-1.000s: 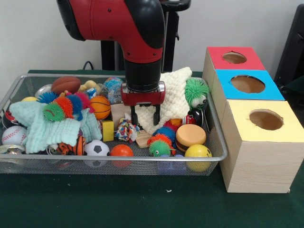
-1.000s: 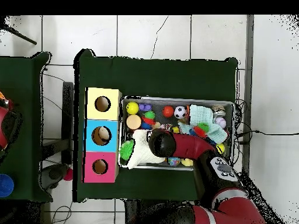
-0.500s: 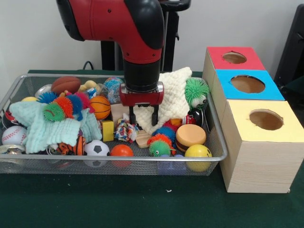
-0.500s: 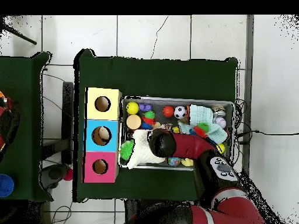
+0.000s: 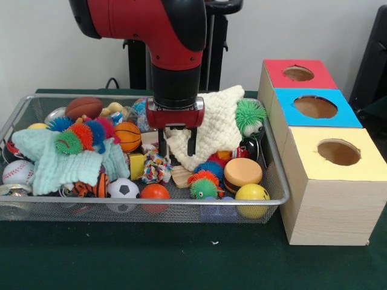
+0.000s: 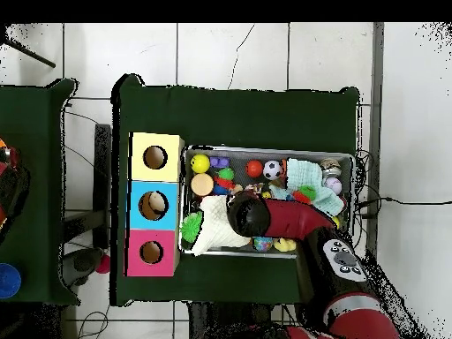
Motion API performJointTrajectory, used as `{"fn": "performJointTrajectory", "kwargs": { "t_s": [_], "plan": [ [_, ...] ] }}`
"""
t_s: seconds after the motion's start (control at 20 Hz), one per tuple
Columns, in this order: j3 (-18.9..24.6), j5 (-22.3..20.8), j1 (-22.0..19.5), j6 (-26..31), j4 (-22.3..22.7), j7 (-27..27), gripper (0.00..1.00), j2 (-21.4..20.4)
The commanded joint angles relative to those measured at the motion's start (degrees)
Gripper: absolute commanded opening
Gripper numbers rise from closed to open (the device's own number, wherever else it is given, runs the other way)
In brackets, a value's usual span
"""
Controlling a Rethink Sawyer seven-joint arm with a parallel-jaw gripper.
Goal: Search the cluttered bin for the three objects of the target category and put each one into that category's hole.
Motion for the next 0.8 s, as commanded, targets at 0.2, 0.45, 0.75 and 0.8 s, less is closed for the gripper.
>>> {"fn": "performJointTrajectory", "kwargs": {
  "t_s": [0.2, 0.45, 0.75, 0.8],
  "plan": [
    [1.9, -0.4, -0.9, 6.7, -0.1, 2.4, 1.0, -2.8],
    [0.6, -3.0, -0.3, 2.3, -2.2, 2.3, 1.0, -1.0],
    [0.4, -3.6, -0.4, -1.7, -2.9, 3.3, 1.0, 1.2],
    [0.3, -3.7, -0.3, -2.0, -3.1, 3.4, 1.0, 1.5]
  ]
}}
